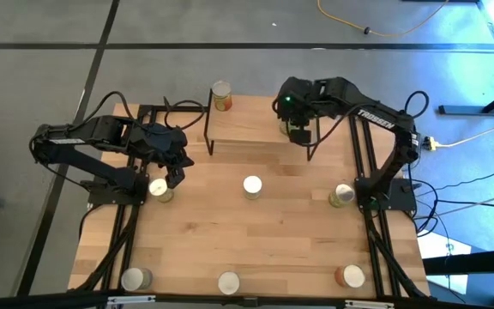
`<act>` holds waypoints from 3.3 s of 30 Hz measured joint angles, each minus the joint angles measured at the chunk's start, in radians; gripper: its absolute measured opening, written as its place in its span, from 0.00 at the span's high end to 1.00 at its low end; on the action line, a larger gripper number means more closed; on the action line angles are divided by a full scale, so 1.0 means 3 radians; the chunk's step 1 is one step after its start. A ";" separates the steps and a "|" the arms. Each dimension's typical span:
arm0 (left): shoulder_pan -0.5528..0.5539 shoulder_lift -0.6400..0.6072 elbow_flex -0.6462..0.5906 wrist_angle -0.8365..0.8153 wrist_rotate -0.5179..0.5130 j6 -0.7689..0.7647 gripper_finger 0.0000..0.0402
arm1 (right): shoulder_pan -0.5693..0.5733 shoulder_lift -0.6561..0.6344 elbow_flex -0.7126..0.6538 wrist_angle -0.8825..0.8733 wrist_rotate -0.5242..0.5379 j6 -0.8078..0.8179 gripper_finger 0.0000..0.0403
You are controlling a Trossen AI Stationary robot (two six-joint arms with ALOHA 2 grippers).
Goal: Pick and place cans onto a shelf
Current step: Adjust the shelf on the table, then adjust the canned oranges from the shelf
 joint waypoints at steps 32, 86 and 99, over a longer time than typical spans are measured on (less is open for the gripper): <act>0.0197 0.0385 0.0000 -0.0670 -0.0507 0.0013 1.00 | -0.0640 -0.0709 -0.0562 -0.0571 -0.0260 0.1214 1.00; 0.0955 0.0380 -0.0512 -0.0257 -0.0072 0.0313 1.00 | -0.1304 -0.0547 -0.1887 0.0870 -0.0395 0.0429 1.00; 0.0945 0.0379 -0.0513 -0.0287 -0.0023 0.0320 1.00 | -0.1164 -0.0566 -0.0792 -0.0209 -0.1184 0.0412 1.00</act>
